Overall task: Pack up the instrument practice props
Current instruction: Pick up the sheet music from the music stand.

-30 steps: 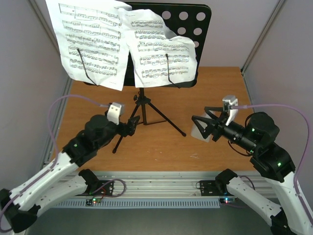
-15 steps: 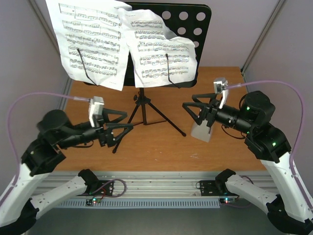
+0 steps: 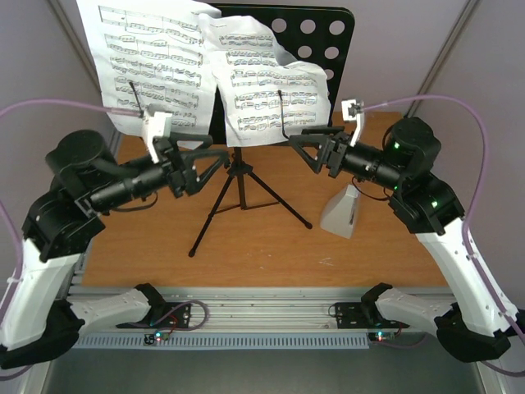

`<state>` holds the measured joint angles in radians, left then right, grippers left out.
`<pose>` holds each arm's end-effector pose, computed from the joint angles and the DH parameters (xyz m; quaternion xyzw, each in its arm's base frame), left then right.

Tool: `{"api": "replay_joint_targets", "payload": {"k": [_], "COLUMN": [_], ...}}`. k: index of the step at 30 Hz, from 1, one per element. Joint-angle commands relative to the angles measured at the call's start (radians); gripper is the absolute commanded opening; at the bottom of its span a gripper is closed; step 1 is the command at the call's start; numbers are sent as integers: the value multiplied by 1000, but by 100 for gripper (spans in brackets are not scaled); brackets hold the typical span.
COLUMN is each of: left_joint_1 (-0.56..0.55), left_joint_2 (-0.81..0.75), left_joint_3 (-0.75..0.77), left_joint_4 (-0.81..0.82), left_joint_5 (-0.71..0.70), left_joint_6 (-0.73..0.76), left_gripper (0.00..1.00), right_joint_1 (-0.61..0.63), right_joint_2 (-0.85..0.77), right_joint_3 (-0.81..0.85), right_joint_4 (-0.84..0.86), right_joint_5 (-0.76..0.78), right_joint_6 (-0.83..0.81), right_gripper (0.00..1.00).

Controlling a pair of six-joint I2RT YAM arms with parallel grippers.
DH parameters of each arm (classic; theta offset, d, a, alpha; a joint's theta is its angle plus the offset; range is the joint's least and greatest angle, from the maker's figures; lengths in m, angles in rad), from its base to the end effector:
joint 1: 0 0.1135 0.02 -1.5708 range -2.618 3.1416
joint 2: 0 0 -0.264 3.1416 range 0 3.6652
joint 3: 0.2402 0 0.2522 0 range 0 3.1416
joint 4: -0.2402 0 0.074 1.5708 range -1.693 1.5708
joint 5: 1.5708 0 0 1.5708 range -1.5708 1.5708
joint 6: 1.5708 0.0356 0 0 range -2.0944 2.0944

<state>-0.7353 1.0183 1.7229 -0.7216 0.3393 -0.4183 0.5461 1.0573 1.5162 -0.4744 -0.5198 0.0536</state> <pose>0.0935 -0.1005 0.5408 0.2278 0.6754 -0.4778 0.5136 0.1517 0.1129 0.5041 -0.3427 0.6239 0.3752 0.5937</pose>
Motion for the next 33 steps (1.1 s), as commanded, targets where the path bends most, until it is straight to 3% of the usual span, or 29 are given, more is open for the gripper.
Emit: {"api": "replay_joint_targets", "payload": {"k": [1, 10, 22, 33], "left_joint_1": [1, 9, 102, 116], "left_joint_2": [84, 140, 175, 163], "left_joint_3": [99, 100, 68, 25], "left_joint_4": [-67, 5, 98, 183], "left_joint_5": [-152, -310, -205, -115], "left_joint_6": [72, 119, 54, 36], "left_gripper": [70, 67, 51, 47], "right_joint_1": [2, 17, 59, 113], "right_joint_2": [49, 88, 117, 159], "right_joint_3": [69, 68, 84, 104], "right_joint_4": [52, 100, 128, 148], "right_joint_5": [24, 56, 81, 99], "right_joint_6": [53, 86, 96, 83], "right_gripper": [72, 67, 57, 47]}}
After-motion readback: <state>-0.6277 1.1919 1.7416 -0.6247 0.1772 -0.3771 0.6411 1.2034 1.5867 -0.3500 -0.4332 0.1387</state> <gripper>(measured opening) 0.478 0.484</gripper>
